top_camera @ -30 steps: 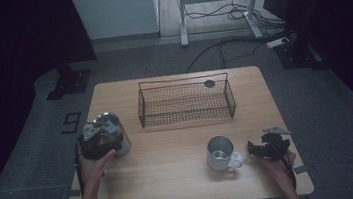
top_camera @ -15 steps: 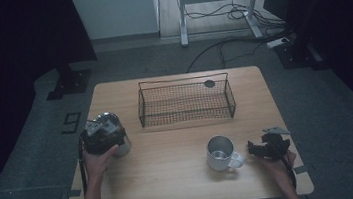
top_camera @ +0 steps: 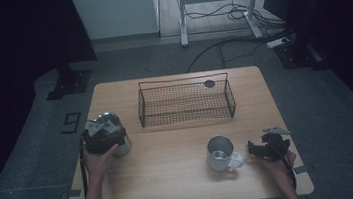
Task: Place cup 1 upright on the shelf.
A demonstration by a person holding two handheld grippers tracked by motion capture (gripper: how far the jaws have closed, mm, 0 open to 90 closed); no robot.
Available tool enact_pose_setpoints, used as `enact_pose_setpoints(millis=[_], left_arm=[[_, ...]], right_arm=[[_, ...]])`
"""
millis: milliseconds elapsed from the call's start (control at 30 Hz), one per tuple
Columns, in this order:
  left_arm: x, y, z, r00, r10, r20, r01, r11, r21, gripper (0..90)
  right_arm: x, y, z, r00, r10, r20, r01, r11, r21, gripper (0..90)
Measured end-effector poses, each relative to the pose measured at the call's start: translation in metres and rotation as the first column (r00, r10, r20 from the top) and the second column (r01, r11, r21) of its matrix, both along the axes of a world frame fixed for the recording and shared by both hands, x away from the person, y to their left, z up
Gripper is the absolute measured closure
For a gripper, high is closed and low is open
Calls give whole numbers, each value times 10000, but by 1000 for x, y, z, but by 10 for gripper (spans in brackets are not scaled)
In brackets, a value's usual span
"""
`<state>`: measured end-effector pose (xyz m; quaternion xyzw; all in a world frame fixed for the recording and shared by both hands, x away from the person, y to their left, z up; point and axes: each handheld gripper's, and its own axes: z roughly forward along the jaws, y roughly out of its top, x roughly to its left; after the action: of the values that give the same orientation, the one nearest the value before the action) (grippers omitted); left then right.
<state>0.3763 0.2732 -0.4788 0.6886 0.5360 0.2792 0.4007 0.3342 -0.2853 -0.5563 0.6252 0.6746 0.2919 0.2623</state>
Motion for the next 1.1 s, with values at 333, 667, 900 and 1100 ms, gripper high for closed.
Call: enact_pose_setpoints(millis=[333,667,900,1100], left_arm=[[-4,5,6,9998,137,126,-132,9993,-360,37],[-9,6,23,9996,25,265,-18,9996,-275,37],[-11,0,39,9988,-159,471,169,9997,-196,37],[-11,-4,54,9977,-188,645,211,9992,-344,37]], right_arm=[[0,0,0,10000,-2,1,2,10000,4,33],[0,0,0,10000,-1,4,1,10000,7,34],[0,0,0,10000,-7,5,7,10000,11,34],[0,0,0,10000,-13,4,13,10000,18,36]])
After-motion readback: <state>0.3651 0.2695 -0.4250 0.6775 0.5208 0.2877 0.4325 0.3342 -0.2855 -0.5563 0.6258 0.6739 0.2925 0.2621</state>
